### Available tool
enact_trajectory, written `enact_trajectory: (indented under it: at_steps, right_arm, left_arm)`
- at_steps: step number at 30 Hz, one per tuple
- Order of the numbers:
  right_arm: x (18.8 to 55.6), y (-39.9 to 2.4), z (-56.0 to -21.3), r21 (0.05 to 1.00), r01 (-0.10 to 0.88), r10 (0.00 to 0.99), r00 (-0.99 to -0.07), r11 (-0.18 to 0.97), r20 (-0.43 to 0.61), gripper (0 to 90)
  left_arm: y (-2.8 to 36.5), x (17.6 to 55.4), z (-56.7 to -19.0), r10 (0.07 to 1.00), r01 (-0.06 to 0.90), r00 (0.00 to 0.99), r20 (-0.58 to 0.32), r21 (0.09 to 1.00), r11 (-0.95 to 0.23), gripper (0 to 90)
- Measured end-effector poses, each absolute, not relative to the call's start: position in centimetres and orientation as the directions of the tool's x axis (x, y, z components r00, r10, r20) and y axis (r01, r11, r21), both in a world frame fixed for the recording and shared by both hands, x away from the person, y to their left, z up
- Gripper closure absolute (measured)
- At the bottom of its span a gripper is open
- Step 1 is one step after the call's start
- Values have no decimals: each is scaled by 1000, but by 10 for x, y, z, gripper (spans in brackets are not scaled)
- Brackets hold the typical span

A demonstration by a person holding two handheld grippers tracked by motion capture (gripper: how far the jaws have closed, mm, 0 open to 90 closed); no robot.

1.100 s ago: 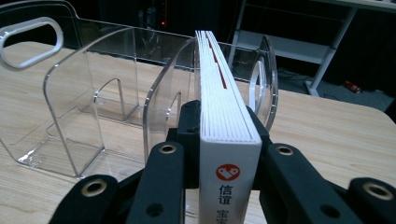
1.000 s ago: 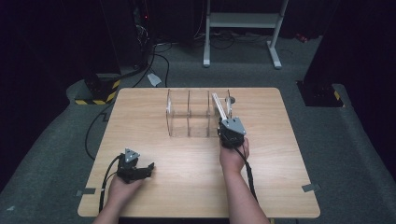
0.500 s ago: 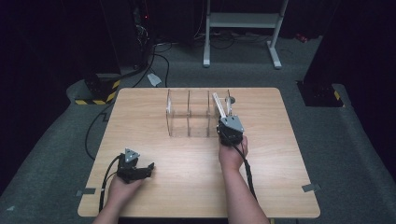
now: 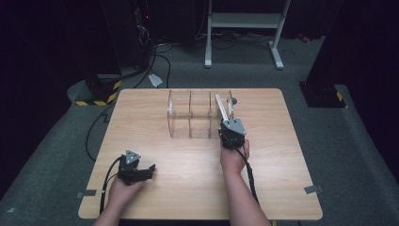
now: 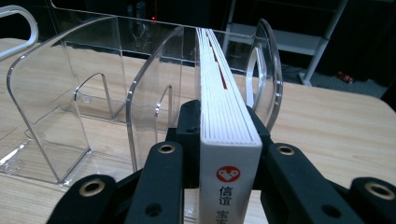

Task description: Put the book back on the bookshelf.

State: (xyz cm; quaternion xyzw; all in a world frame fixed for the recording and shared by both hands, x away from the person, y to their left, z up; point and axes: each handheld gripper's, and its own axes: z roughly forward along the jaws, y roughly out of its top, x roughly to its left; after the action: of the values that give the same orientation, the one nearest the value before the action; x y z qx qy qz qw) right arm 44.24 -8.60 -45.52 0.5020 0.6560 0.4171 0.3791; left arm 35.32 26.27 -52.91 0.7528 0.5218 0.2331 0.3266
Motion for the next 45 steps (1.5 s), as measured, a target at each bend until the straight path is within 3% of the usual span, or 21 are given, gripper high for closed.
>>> enact_trajectory:
  at_steps: [21, 26, 32, 45]
  right_arm:
    - [434, -91, -467, 914, 381, 976, -211, 137, -58, 735]
    - [436, -93, -470, 901, 412, 974, -223, 135, -44, 655]
    - [426, -102, -471, 899, 421, 967, -254, 120, -10, 631]
    - [406, -110, -475, 895, 430, 950, -313, 117, 26, 690]
  left_arm:
    - [263, 353, -529, 938, 633, 348, 8, 736, -241, 156]
    - [263, 353, -529, 936, 632, 351, 7, 737, -242, 158]
    - [262, 352, -529, 936, 631, 352, 8, 736, -244, 163]
    - [262, 352, -529, 935, 631, 353, 8, 736, -244, 163]
